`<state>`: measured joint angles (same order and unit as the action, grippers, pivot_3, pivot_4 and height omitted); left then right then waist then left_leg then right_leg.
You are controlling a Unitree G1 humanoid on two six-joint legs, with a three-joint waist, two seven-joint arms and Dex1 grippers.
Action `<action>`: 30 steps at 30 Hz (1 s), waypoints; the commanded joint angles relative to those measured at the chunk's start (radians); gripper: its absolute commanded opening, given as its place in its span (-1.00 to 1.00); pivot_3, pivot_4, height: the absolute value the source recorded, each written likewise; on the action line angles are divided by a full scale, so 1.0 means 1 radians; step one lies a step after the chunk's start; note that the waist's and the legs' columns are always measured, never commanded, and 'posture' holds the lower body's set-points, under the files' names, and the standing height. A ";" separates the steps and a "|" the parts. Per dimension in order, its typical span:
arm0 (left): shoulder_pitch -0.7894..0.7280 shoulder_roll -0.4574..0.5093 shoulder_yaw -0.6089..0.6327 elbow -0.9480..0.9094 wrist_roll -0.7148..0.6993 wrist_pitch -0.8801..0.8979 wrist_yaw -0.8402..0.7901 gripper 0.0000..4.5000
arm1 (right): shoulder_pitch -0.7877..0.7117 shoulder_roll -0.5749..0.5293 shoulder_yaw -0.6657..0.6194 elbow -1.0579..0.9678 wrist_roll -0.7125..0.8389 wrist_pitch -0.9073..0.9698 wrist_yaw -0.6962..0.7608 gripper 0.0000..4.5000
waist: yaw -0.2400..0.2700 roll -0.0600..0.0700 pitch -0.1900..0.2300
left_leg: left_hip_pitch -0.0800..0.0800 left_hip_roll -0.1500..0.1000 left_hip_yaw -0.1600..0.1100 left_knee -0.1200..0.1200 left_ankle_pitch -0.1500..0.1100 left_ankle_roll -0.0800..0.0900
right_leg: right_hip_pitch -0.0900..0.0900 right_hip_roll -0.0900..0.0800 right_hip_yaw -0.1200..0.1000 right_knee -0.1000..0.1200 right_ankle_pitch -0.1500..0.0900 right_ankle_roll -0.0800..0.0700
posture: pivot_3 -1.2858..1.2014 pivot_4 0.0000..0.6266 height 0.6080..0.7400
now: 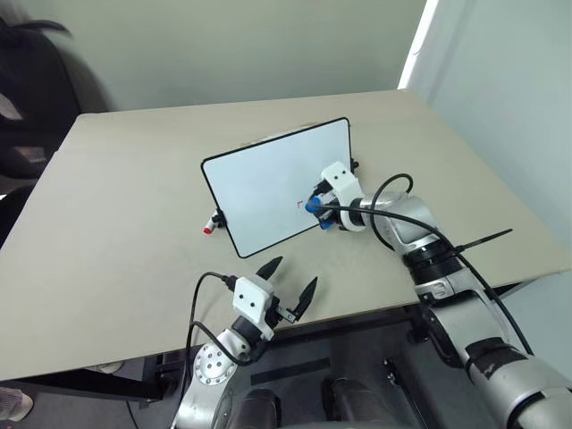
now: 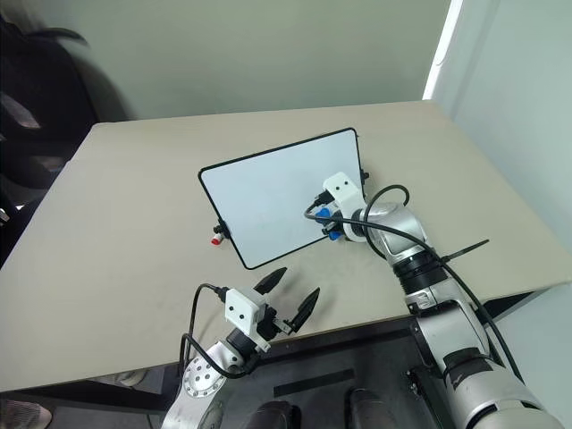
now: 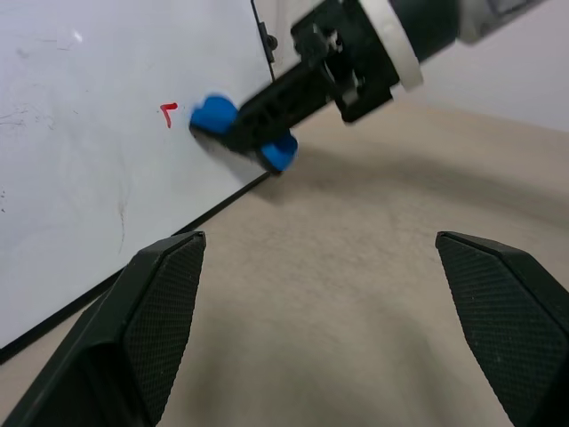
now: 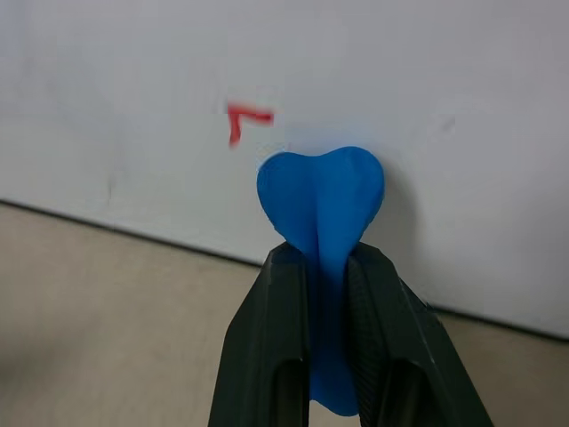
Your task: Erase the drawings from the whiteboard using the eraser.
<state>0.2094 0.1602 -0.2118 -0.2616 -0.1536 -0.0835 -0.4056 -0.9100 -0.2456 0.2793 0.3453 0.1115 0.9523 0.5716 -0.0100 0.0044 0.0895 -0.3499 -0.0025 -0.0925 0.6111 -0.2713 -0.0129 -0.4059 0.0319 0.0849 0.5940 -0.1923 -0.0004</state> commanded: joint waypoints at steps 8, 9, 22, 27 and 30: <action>-0.010 -0.002 -0.006 -0.015 0.003 -0.024 -0.007 1.00 | -0.075 -0.013 -0.033 -0.063 -0.008 0.018 -0.006 -0.88 | 0.001 0.000 0.001 | -0.001 0.000 0.000 0.000 0.000 0.000 | -0.001 0.000 0.000 0.000 0.000 0.000 | 0.03 -0.52 0.99; -0.011 -0.002 -0.006 -0.013 0.003 -0.025 -0.008 1.00 | -0.086 -0.014 -0.040 -0.076 -0.005 0.024 -0.006 -0.88 | 0.000 0.000 0.001 | -0.002 0.000 0.000 0.000 0.000 0.000 | -0.001 0.000 0.000 0.000 0.000 0.000 | 0.03 -0.52 0.99; -0.009 -0.012 -0.014 -0.006 0.006 -0.029 -0.002 1.00 | -0.047 0.012 0.003 -0.122 -0.012 0.042 -0.002 -0.88 | 0.001 -0.001 -0.001 | -0.001 0.000 0.000 0.000 0.001 0.001 | 0.003 0.000 0.000 0.000 0.001 0.000 | 0.03 -0.52 0.99; -0.004 -0.015 -0.014 -0.015 0.007 -0.028 0.002 1.00 | 0.006 0.028 0.034 -0.095 -0.024 0.034 -0.006 -0.88 | 0.001 -0.001 -0.001 | 0.002 0.000 0.000 0.000 0.000 0.000 | 0.004 0.000 0.000 0.000 0.000 0.001 | 0.03 -0.52 0.99; 0.001 -0.013 -0.010 -0.022 0.003 -0.026 0.002 1.00 | 0.022 0.034 0.044 -0.087 -0.028 0.036 -0.004 -0.88 | 0.001 0.000 -0.001 | 0.001 0.000 0.000 0.000 0.000 0.000 | 0.001 0.000 0.000 0.000 0.001 0.001 | 0.03 -0.52 0.99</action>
<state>0.2071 0.1513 -0.2161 -0.2541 -0.1518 -0.0892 -0.4075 -0.8741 -0.2184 0.3215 0.2719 0.0908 0.9988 0.5701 -0.0090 0.0042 0.0888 -0.3499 -0.0025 -0.0926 0.6110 -0.2713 -0.0128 -0.4071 0.0319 0.0846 0.5936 -0.1917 0.0002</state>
